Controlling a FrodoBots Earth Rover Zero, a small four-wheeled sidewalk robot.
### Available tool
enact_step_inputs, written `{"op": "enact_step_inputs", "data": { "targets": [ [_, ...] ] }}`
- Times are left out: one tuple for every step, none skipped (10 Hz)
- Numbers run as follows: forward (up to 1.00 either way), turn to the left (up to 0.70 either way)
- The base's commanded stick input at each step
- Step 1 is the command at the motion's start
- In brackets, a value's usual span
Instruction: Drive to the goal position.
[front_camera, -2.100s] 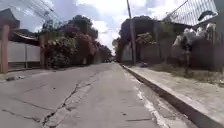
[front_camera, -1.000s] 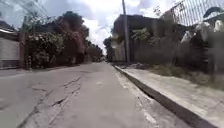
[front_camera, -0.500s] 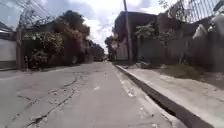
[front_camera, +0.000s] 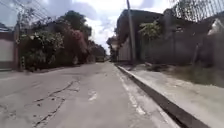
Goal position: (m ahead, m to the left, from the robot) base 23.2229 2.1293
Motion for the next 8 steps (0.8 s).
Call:
{"op": "enact_step_inputs", "data": {
  "targets": [
    [1.00,0.00],
    [1.00,0.00],
    [1.00,0.00],
    [1.00,0.00],
    [1.00,0.00],
    [1.00,0.00],
    [1.00,0.00],
    [1.00,0.00]
  ]
}}
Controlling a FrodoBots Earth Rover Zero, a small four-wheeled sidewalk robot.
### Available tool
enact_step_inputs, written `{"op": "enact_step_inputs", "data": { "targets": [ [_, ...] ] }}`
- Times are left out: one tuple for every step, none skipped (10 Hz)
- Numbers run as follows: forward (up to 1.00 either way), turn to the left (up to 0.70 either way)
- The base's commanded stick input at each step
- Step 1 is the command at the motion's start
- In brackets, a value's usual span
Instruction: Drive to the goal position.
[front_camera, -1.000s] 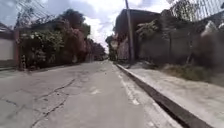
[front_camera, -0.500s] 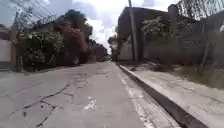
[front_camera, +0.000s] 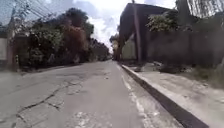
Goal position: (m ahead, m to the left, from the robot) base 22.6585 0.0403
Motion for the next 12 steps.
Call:
{"op": "enact_step_inputs", "data": {
  "targets": [
    [1.00,0.00],
    [1.00,-0.02],
    [1.00,-0.29],
    [1.00,-0.40],
    [1.00,-0.40],
    [1.00,-0.40],
    [1.00,-0.22],
    [1.00,0.00],
    [1.00,0.00],
    [1.00,0.00],
    [1.00,0.00],
    [1.00,0.00]
  ]
}}
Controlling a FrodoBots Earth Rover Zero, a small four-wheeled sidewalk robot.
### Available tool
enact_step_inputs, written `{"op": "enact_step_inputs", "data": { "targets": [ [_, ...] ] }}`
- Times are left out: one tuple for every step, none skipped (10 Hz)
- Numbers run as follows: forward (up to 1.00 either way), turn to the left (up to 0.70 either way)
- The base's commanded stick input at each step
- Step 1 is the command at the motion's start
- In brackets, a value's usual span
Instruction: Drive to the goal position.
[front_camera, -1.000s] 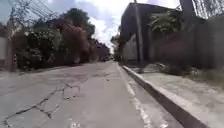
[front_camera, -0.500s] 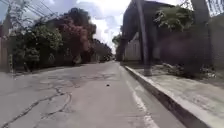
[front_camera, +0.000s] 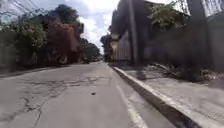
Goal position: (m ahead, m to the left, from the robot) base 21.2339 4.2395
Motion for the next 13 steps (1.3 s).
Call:
{"op": "enact_step_inputs", "data": {
  "targets": [
    [1.00,0.00],
    [1.00,0.00],
    [1.00,0.00],
    [1.00,0.00],
    [1.00,0.00],
    [1.00,0.00],
    [1.00,0.00],
    [1.00,0.00],
    [1.00,0.00],
    [1.00,0.00],
    [1.00,0.00],
    [1.00,0.00],
    [1.00,0.00]
  ]
}}
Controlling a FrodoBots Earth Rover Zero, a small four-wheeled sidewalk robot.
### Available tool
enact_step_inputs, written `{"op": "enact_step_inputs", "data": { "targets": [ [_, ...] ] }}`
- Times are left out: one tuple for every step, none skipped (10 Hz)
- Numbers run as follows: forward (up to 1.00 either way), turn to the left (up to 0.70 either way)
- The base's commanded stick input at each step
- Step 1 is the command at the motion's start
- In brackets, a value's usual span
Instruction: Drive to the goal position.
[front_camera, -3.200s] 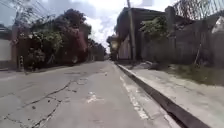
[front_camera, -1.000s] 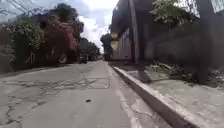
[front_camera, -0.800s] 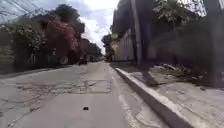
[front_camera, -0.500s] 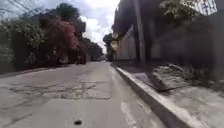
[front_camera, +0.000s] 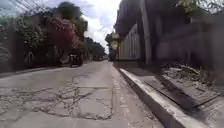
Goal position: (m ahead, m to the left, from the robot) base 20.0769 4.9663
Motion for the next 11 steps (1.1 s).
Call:
{"op": "enact_step_inputs", "data": {
  "targets": [
    [1.00,0.00],
    [1.00,0.00],
    [1.00,0.00],
    [1.00,0.00],
    [1.00,0.00],
    [1.00,0.00],
    [1.00,0.00],
    [1.00,0.00],
    [1.00,0.00],
    [1.00,0.00],
    [1.00,0.00]
  ]
}}
